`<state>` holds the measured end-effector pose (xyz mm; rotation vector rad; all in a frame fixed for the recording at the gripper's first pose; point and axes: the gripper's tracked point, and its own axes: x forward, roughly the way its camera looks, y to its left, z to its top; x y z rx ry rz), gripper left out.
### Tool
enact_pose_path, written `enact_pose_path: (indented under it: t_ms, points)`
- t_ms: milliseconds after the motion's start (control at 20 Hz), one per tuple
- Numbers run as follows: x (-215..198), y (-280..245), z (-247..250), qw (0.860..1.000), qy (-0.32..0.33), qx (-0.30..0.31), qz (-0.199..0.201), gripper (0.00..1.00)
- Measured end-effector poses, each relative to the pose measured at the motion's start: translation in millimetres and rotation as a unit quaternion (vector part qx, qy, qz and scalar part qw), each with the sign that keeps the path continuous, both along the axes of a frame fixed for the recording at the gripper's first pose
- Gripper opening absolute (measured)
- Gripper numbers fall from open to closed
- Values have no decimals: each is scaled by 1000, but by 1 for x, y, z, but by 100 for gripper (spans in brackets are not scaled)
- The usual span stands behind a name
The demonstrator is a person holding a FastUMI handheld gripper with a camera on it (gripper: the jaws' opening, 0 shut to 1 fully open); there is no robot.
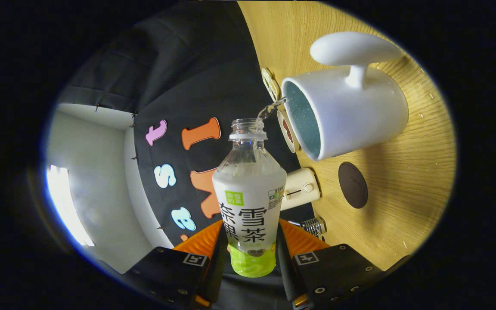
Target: Take the bottle from table, then pour the juice into the cup, finally place the bottle on the coaster
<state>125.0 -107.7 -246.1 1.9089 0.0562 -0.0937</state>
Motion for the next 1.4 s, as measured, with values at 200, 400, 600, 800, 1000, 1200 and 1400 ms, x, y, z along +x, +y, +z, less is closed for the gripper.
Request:
enact_pose_path:
  t_ms: [200,400,600,800,1000,1200,1400]
  points:
    - [2,3,4,1000,-4,13,-1,58]
    - [2,4,10,1000,-9,22,-4,58]
    - [1,7,13,999,-12,33,-8,58]
    - [2,6,16,999,-15,48,-13,58]
    - [3,7,19,998,-15,62,-19,58]
    - [6,5,20,997,-19,74,-26,58]
    - [7,3,19,995,-19,90,-35,58]
